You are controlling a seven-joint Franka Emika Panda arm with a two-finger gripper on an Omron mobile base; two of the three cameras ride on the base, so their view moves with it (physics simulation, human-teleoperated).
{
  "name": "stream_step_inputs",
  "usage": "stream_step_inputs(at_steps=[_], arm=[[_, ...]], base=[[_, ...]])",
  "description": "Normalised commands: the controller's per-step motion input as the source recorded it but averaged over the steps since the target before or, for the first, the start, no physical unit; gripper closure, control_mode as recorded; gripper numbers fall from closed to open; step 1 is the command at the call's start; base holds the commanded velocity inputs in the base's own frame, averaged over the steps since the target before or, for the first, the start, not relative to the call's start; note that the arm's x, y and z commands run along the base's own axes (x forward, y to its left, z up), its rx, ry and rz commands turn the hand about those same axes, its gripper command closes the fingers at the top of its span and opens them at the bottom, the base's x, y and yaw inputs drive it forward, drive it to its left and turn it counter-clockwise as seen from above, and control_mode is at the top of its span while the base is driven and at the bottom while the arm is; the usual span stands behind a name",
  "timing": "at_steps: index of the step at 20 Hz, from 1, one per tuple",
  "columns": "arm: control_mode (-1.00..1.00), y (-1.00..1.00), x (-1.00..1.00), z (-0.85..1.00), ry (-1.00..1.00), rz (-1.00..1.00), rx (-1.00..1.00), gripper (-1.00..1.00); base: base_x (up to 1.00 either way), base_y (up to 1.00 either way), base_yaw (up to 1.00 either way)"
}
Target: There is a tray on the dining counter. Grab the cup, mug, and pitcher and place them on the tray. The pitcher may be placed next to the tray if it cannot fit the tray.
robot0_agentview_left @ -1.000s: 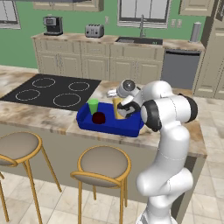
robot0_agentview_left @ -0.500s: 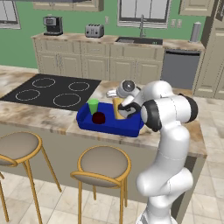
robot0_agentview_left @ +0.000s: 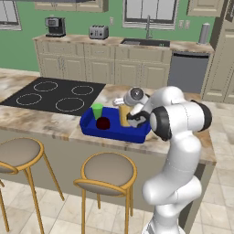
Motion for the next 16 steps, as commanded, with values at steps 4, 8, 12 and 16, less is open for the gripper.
stream_step_inputs(at_steps=[4, 8, 12, 16], arm=[[-1.0, 0.0, -0.09, -0.07, 0.0, 0.0, 0.0, 1.0], [-1.0, 0.0, 0.0, 0.0, -0.02, 0.0, 0.0, 1.0], [-1.0, 0.0, 0.0, 0.0, 0.0, 0.0, 0.0, -1.0], [-1.0, 0.0, 0.0, 0.0, 0.0, 0.0, 0.0, -1.0]], base=[[0.0, 0.0, 0.0], [0.0, 0.0, 0.0], [0.0, 0.0, 0.0], [0.0, 0.0, 0.0]])
